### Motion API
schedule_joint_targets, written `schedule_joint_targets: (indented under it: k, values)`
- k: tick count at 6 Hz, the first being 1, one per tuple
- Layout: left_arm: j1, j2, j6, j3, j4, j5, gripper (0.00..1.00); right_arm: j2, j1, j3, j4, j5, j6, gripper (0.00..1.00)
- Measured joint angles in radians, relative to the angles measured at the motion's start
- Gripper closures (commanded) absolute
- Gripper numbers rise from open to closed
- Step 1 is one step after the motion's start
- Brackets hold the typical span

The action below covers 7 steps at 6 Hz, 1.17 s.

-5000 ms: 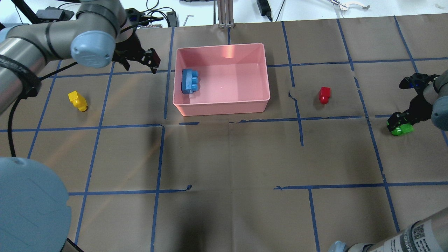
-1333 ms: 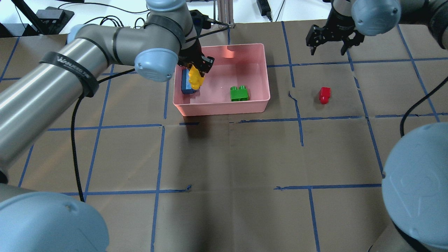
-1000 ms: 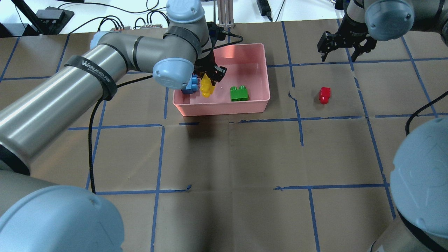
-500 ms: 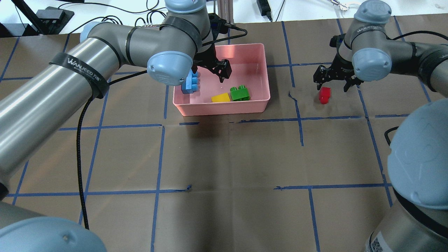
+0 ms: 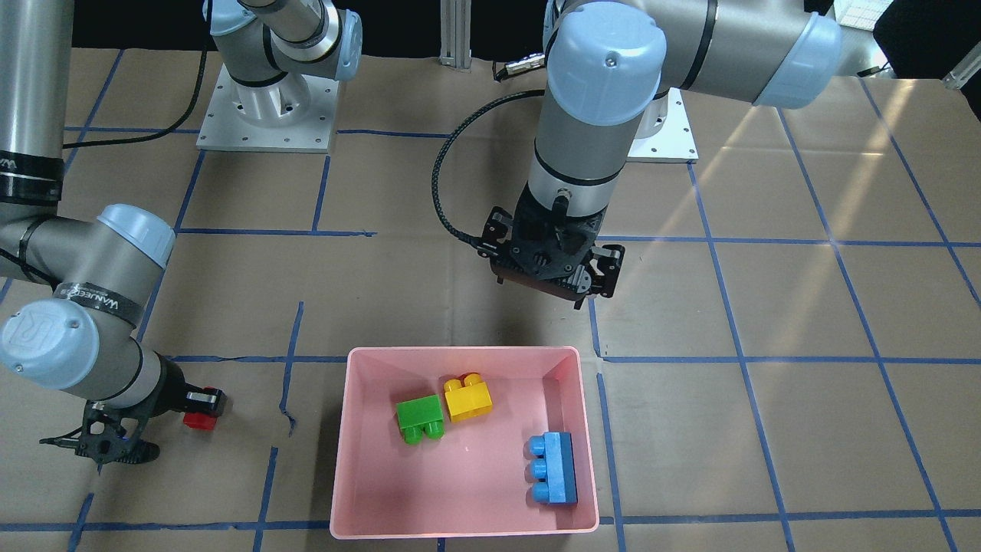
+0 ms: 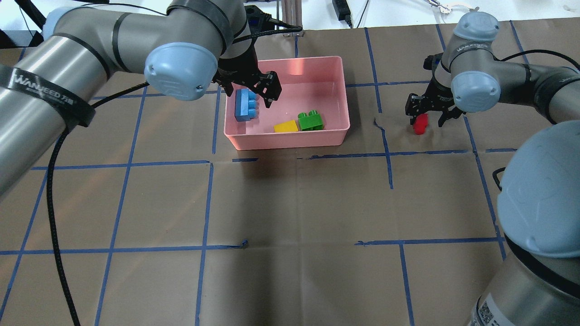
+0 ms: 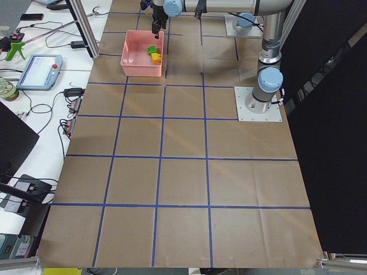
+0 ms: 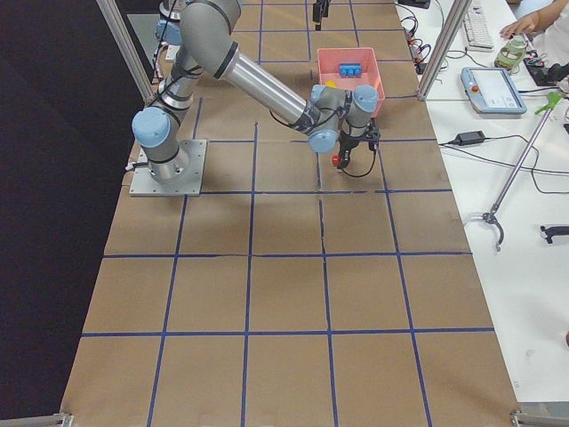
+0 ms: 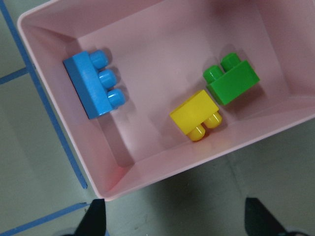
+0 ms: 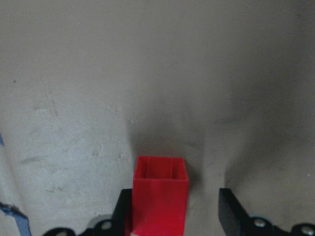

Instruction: Put all blocks into box

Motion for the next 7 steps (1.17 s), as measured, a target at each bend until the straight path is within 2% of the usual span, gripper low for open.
schedule_joint_targets:
  k: [2, 4, 6, 7]
  values:
    - [0.048, 0.059, -0.001, -0.006, -0.091, -0.006, 0.01, -0.015, 0.003, -0.038, 0.010, 0.014, -0.007, 0.83]
    - [0.067, 0.087, -0.002, -0.011, -0.110, -0.004, 0.01, -0.084, 0.023, -0.156, 0.137, 0.027, -0.011, 0.83]
    - [0.070, 0.093, -0.004, -0.021, -0.113, -0.006, 0.01, -0.135, 0.141, -0.235, 0.220, 0.025, 0.053, 0.83]
    - [0.070, 0.093, -0.005, -0.023, -0.114, -0.005, 0.01, -0.140, 0.222, -0.246, 0.227, 0.026, 0.170, 0.83]
